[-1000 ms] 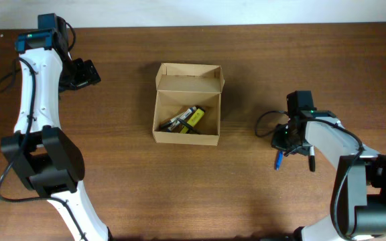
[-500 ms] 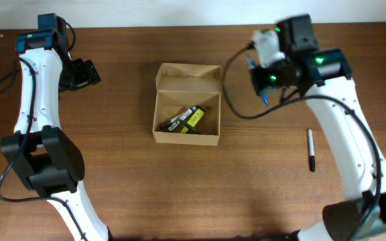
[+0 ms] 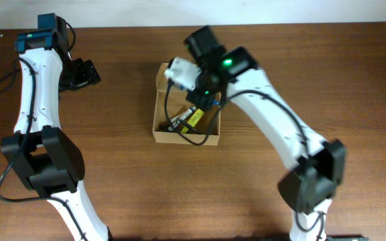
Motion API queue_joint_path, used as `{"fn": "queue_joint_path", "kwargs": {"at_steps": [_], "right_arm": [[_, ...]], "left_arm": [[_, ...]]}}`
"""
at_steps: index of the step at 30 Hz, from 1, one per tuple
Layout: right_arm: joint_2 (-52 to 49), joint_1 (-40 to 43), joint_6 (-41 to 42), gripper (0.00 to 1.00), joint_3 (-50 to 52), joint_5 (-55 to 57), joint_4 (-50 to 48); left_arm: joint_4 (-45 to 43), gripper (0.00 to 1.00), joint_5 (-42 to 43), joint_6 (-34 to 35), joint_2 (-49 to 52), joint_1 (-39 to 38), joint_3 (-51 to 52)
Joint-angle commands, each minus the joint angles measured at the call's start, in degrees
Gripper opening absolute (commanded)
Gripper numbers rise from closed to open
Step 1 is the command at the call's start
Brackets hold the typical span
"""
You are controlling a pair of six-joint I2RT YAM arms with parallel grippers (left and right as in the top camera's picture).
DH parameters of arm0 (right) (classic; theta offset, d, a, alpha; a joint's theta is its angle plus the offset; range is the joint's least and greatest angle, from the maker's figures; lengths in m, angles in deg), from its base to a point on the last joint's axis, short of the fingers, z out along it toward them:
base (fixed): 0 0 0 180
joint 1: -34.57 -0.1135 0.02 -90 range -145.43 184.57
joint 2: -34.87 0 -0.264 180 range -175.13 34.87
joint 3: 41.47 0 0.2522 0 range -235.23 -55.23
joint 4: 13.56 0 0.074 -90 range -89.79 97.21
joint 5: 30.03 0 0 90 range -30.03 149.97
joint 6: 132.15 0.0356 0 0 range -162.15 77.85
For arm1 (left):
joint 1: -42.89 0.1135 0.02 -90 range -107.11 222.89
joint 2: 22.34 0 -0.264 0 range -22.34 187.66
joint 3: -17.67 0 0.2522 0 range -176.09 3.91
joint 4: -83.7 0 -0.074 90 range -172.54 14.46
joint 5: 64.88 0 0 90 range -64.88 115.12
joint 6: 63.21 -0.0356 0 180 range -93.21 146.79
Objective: Pack container
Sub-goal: 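Carry the blue pen into the box and release it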
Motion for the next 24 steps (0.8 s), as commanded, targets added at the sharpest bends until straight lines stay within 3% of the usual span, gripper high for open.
{"fn": "queue_joint_path", "kwargs": {"at_steps": [1, 21, 22, 23, 24], "right_arm": [[-4.11, -1.18, -7.19, 0.04, -0.42, 0.70, 0.11], [-17.29, -2.51, -9.07, 0.04, -0.39, -5.16, 0.20], [-17.29, -2.51, -8.61, 0.12, -0.39, -5.14, -0.11], [-17.29, -2.51, -8.24, 0.33, -0.39, -5.11, -0.50], [-17.25, -2.51, -8.26, 0.41, -0.42, -5.09, -0.59]], "left_arm": [[0.00, 1.00, 0.39, -0.68, -0.11, -0.07, 0.17], [0.00, 1.00, 0.39, -0.68, -0.11, -0.07, 0.17], [0.00, 1.00, 0.39, -0.68, -0.11, -0.07, 0.17], [0.00, 1.00, 0.42, -0.68, -0.11, -0.07, 0.17], [0.00, 1.00, 0.39, -0.68, -0.11, -0.07, 0.17]]}}
